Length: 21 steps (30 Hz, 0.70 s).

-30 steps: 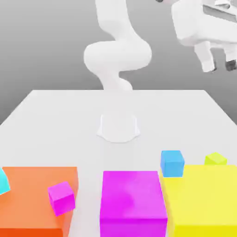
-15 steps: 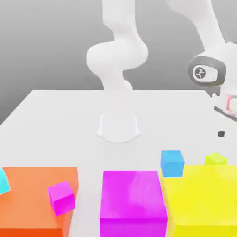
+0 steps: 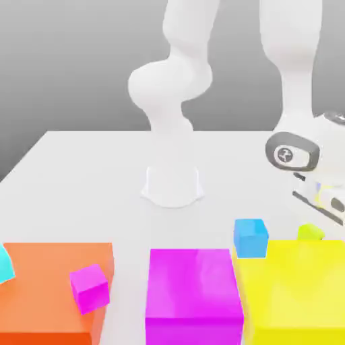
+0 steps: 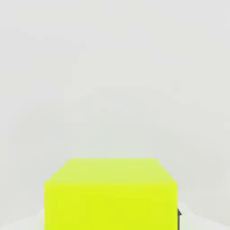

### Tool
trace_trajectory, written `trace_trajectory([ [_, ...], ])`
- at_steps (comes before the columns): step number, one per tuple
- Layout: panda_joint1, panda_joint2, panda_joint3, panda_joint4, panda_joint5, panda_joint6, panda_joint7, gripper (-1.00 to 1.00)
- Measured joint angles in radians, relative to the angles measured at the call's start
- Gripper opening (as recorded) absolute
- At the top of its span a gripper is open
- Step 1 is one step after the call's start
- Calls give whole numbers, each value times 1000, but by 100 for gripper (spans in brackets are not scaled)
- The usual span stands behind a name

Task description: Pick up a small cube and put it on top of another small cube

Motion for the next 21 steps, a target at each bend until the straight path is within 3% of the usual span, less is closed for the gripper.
trace_trajectory([
  [5,-39,-167,60,-33,97,-133,-70,-100],
  [7,-49,-186,41,-16,94,-147,-32,-100],
  [11,-134,-204,-56,56,64,-178,3,-100],
  [21,-595,-231,-322,262,82,-366,-107,-100],
])
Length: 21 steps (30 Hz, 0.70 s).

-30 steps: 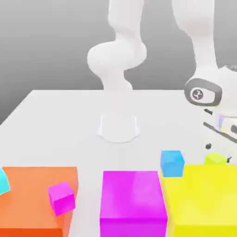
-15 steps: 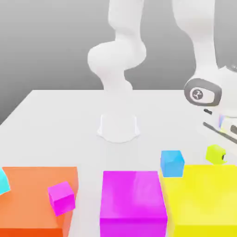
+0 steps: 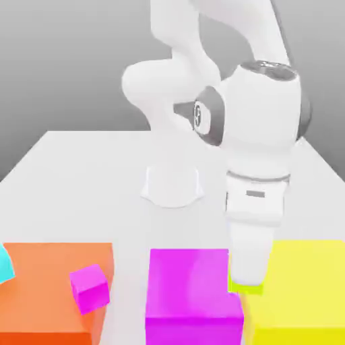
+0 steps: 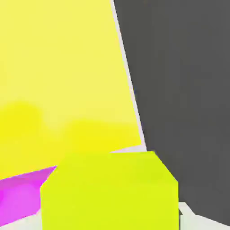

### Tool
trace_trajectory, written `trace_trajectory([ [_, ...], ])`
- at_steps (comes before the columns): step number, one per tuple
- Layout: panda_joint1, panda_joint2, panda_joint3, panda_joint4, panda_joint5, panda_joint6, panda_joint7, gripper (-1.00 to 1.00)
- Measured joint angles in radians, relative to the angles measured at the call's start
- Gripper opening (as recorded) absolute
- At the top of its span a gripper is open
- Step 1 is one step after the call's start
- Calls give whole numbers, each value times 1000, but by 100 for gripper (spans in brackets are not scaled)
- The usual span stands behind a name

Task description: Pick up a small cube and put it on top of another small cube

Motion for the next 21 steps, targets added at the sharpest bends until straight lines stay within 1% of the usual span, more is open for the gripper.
trace_trajectory([
  [4,-181,-9,-87,74,13,-77,-48,-100],
  [11,-449,-10,-204,132,94,-214,-166,-100],
  [12,-468,-9,-210,128,109,-230,-181,-100],
  [14,-468,19,-203,109,142,-213,-206,-100],
  [17,-481,95,-186,89,199,-132,-247,-100],
  [18,-487,119,-180,83,216,-106,-259,100],
  [21,-487,119,-180,83,216,-106,-259,100],
])
